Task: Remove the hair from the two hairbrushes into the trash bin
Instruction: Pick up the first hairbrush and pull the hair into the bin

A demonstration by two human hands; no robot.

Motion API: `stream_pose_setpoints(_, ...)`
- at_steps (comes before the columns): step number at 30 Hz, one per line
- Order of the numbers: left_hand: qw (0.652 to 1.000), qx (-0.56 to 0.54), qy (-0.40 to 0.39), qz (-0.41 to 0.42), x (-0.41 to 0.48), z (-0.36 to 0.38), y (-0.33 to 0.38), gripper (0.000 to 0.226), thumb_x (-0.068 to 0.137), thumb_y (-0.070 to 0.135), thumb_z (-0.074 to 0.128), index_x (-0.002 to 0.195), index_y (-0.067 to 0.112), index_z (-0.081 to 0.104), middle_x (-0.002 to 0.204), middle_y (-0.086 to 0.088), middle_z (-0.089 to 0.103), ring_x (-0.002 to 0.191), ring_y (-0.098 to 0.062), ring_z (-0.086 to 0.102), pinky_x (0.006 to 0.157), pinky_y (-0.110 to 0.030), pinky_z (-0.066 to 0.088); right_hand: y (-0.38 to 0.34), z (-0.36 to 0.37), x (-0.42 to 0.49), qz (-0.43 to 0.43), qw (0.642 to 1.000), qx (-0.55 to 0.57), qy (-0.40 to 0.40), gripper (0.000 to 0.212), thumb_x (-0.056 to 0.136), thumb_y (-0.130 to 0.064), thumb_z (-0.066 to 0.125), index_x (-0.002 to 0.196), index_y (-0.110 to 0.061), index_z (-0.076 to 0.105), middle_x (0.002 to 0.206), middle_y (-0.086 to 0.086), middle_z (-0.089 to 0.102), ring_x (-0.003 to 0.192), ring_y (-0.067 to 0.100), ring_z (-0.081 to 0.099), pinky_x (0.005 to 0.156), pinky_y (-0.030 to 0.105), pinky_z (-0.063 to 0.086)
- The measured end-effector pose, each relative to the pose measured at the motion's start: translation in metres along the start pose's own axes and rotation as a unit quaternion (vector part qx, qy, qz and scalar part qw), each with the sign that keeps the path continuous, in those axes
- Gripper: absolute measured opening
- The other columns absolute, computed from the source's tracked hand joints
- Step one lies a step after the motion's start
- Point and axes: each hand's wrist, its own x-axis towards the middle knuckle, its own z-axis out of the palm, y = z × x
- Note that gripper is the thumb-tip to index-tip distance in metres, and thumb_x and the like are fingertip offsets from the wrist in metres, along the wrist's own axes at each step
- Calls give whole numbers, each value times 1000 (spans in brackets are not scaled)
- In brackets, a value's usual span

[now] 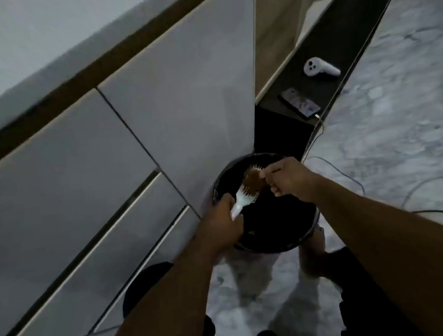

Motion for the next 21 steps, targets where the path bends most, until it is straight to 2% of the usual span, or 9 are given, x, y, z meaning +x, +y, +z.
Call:
stream_pose_setpoints(4,1000,-1,-25,4,30,33,-27,18,87,19,60,94,18,44,81,-10,59,75,-33,59,65,-42,50,38,13,45,16,1000,-9,11,23,97,-9,52,96,-9,75,81,14,64,69,23,59,59,32,56)
stream_pose_setpoints(6,999,-3,-40,-1,40,47,-35,20,89,21,60,94,20,41,81,-9,58,74,-32,59,64,-43,50,55,25,59,26,999,22,4,14,95,-29,62,98,-16,68,95,10,68,84,23,67,65,36,61)
stream_pose_setpoints(8,999,1,-45,-3,45,58,-43,21,91,27,58,93,24,37,76,-6,56,68,-31,58,59,-41,49,71,39,68,34,998,55,-13,37,84,-46,73,108,-21,60,105,4,68,94,20,70,66,36,62)
stream_pose_setpoints(9,999,-2,-43,1,47,65,-48,22,90,29,57,92,26,35,71,-4,53,62,-30,56,55,-41,47,78,45,71,31,997,63,-17,44,81,-43,78,113,-21,57,106,4,67,93,20,71,67,36,63)
stream_pose_setpoints(11,999,-10,-41,-1,49,76,-55,22,91,29,55,92,27,33,65,0,44,55,-28,49,48,-35,37,90,56,79,22,997,77,-2,43,79,-25,85,113,-15,59,100,8,68,82,21,73,67,36,63)
stream_pose_setpoints(13,999,-12,-41,-16,51,86,-60,22,93,26,55,95,26,34,65,3,43,56,-26,47,49,-32,32,101,61,89,23,996,85,33,27,78,-12,85,95,-11,65,90,12,69,70,20,70,64,34,60)
stream_pose_setpoints(15,999,-2,-40,-23,52,94,-62,21,95,26,55,98,27,34,69,0,47,60,-28,51,50,-33,35,110,61,97,28,996,63,62,21,78,-7,84,73,-14,65,81,14,70,68,24,71,63,35,61)
stream_pose_setpoints(17,998,19,-49,-31,52,98,-62,20,95,27,54,103,25,36,77,-4,54,67,-31,56,53,-35,39,115,58,101,29,997,20,66,26,80,-6,82,65,-13,62,72,16,72,63,28,74,63,37,63)
stream_pose_setpoints(21,995,60,-63,-43,51,105,-63,24,96,25,53,114,22,38,92,-13,62,79,-38,61,61,-42,50,115,50,101,12,997,-69,20,13,86,-5,75,77,-3,66,65,14,70,45,11,64,47,17,55)
